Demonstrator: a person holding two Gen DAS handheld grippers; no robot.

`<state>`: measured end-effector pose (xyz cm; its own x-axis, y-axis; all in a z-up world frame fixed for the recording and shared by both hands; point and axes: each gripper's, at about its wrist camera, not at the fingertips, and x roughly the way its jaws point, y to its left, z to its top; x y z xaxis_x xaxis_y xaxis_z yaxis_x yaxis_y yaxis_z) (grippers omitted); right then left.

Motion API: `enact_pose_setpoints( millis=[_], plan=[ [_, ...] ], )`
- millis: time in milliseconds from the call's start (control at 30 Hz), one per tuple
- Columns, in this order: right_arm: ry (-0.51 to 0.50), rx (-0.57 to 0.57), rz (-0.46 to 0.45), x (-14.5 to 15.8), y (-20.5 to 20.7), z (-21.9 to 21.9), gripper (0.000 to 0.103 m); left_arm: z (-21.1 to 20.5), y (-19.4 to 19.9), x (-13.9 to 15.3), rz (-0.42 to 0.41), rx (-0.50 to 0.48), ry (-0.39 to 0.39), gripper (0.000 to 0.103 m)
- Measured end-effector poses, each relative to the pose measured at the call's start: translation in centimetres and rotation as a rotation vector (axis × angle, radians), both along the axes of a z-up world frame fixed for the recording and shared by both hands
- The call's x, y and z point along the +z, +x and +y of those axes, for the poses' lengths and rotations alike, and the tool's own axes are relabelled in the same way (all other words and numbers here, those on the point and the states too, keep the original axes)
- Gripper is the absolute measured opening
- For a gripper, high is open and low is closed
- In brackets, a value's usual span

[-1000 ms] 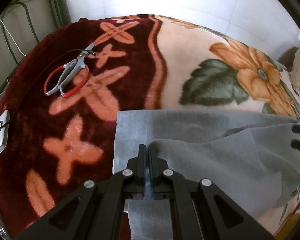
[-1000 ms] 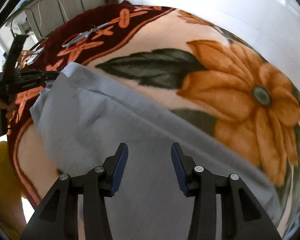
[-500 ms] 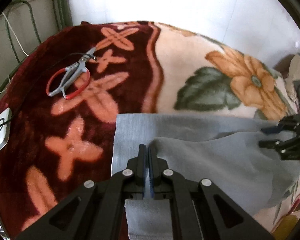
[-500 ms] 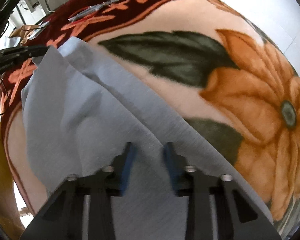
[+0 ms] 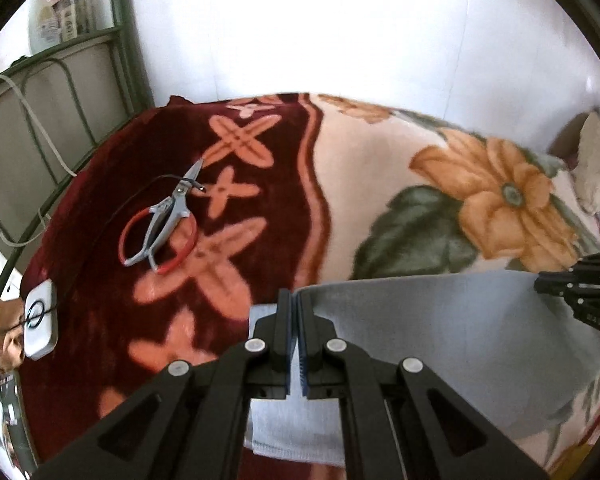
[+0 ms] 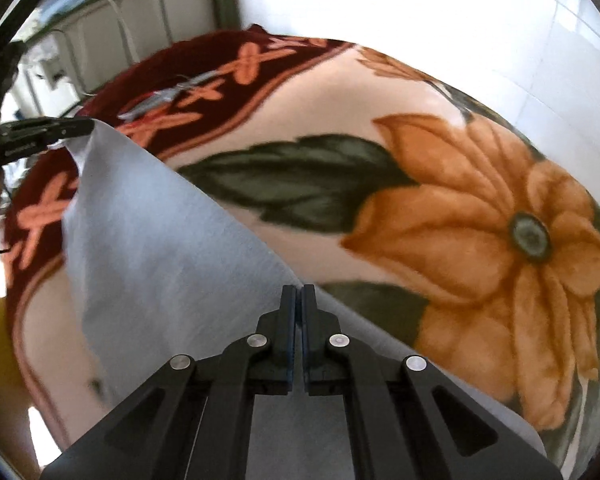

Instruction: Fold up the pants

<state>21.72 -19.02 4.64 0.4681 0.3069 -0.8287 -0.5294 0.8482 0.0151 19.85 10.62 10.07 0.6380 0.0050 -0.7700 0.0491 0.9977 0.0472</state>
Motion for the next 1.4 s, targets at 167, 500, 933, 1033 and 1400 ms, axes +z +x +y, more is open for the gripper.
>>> enact_pose_setpoints(
  millis=[167, 500, 933, 1033, 1400],
  plan=[
    [-0.039, -0.057, 0.03, -3.4, 1.1, 0.4, 0.003, -0.4, 3.8, -4.2, 0.091, 0.003, 0.042, 0.003],
    [-0.017, -0.152, 0.01, -3.0, 0.5, -0.3, 0.018, 0.4, 4.1, -7.4, 0.16, 0.023, 0.082, 0.014],
    [0.104, -0.221, -0.037, 2.1, -9.1, -1.2, 0.029, 4.7, -1.7, -4.7, 0.209, 0.087, -0.086, 0.04],
    [0.127, -0.242, -0.015, 2.1, -11.2, -1.5, 0.03, 4.4, -2.6, -5.5, 0.235, 0.085, -0.115, 0.039],
    [0.224, -0.329, 0.046, 0.9, -15.5, -1.4, 0.03, 2.8, -3.9, -8.4, 0.276, 0.085, -0.091, 0.012]
  ],
)
